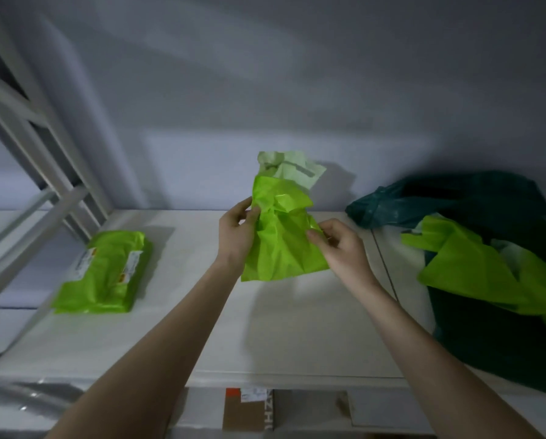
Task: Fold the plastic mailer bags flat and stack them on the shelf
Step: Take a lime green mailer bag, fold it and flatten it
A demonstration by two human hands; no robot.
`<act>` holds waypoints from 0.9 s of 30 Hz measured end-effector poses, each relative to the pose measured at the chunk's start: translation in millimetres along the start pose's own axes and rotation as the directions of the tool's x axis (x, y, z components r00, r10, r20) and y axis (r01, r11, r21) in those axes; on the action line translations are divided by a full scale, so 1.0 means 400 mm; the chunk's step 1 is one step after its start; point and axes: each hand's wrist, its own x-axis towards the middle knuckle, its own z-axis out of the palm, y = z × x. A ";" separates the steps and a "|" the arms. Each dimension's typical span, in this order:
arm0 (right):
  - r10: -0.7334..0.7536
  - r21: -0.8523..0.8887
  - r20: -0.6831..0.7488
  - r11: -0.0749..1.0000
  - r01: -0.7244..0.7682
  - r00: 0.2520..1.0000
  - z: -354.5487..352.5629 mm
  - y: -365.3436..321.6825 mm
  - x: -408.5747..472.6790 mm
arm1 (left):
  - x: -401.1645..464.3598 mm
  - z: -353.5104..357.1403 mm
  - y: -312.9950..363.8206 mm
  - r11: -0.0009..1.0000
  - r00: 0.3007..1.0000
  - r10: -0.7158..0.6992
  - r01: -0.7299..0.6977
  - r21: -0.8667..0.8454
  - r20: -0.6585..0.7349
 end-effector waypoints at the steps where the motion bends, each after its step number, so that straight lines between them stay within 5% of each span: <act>1: -0.004 -0.011 -0.011 1.000 0.004 1.000 0.006 0.006 -0.001 | 0.003 -0.010 -0.004 1.000 1.000 -0.005 0.005 -0.002 -0.024; 11: -0.094 -0.220 -0.136 0.973 0.062 0.986 -0.012 0.045 -0.023 | 0.000 -0.050 -0.035 0.987 0.991 -0.005 0.027 0.156 -0.136; 13: -0.140 -0.244 -0.132 0.964 0.104 0.981 -0.016 0.046 -0.032 | -0.012 -0.041 -0.026 0.965 0.974 0.142 -0.095 0.246 -0.179; 15: -0.177 -0.260 -0.125 0.956 0.140 0.976 -0.023 0.045 -0.038 | -0.023 -0.032 0.000 0.849 0.885 0.437 -0.348 0.398 -0.160; 18: -0.192 -0.280 -0.105 0.947 0.156 0.976 -0.032 0.045 -0.044 | -0.032 0.006 0.059 0.530 0.720 0.683 -0.606 0.593 0.124; 21: -0.204 -0.295 -0.087 0.940 0.170 0.975 -0.034 0.044 -0.051 | -0.045 0.068 0.086 0.309 0.677 0.639 -0.660 0.685 0.364; 27: -0.251 -0.387 -0.070 0.899 0.205 0.966 -0.040 0.038 -0.054 | -0.041 0.129 0.094 0.262 0.784 0.504 -0.539 0.801 0.363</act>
